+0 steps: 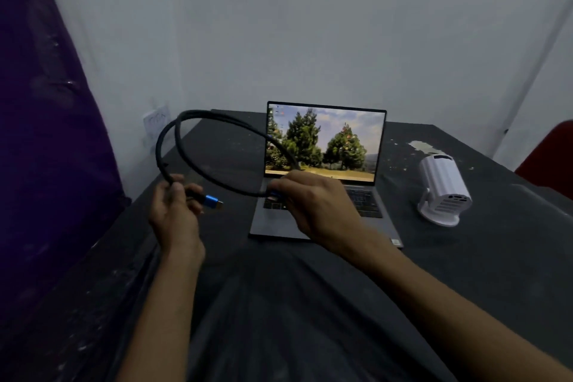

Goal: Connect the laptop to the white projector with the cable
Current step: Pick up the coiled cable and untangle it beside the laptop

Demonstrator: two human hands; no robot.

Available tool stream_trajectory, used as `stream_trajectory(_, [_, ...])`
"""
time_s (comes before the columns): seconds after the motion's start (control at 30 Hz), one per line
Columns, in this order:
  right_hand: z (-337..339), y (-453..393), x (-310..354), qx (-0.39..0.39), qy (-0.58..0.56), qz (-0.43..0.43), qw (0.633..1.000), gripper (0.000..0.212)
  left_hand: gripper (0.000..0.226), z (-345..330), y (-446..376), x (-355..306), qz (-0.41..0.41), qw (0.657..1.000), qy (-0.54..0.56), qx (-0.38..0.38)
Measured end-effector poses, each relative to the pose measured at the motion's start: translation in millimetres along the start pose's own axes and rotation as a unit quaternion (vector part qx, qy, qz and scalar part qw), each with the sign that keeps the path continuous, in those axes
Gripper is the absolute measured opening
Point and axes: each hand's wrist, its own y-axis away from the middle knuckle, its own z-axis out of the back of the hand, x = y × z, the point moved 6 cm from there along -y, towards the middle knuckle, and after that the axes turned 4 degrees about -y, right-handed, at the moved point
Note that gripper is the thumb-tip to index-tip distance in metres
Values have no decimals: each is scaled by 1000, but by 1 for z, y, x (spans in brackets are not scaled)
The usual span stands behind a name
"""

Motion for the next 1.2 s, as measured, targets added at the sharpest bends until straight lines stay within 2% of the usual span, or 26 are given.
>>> stream_trajectory(0.1, [-52, -37, -18, 30, -31, 22, 999, 25, 30, 15, -7, 12, 20, 998, -17, -55])
stream_trajectory(0.23, [-122, -74, -51, 96, -32, -9, 995, 25, 29, 24, -11, 31, 45, 994, -34, -94])
stream_trajectory(0.43, [-180, -99, -96, 160, 43, -101, 981, 34, 19, 27, -14, 52, 87, 991, -62, -78])
stream_trajectory(0.57, [-195, -98, -114, 238, 69, -166, 954, 24, 15, 27, -14, 57, 96, 988, -98, -72])
stream_trajectory(0.67, [-196, -98, -110, 294, 110, -163, 935, 39, 15, 26, -14, 60, 105, 986, -110, -67])
stream_trajectory(0.77, [-197, -101, -80, 333, 101, -86, 934, 62, 17, 26, -17, 61, 117, 985, -107, -63])
stream_trajectory(0.83, [-199, -101, -51, 342, 40, -18, 939, 57, 19, 27, -19, 62, 127, 985, -103, -62])
stream_trajectory(0.93, [-203, -105, -25, 357, -27, 46, 932, 30, 20, 28, -18, 64, 129, 985, -104, -56])
stream_trajectory(1.03, [-198, -124, -29, 328, 19, 11, 945, 26, 14, 28, -16, 61, 127, 986, -83, -65])
stream_trajectory(1.13, [-191, -142, -52, 254, 77, -50, 963, 22, 43, 31, -10, 57, 95, 988, -78, -91])
stream_trajectory(1.2, [-187, -146, -76, 220, 89, -111, 965, 18, 46, 31, -7, 53, 53, 989, -108, -90])
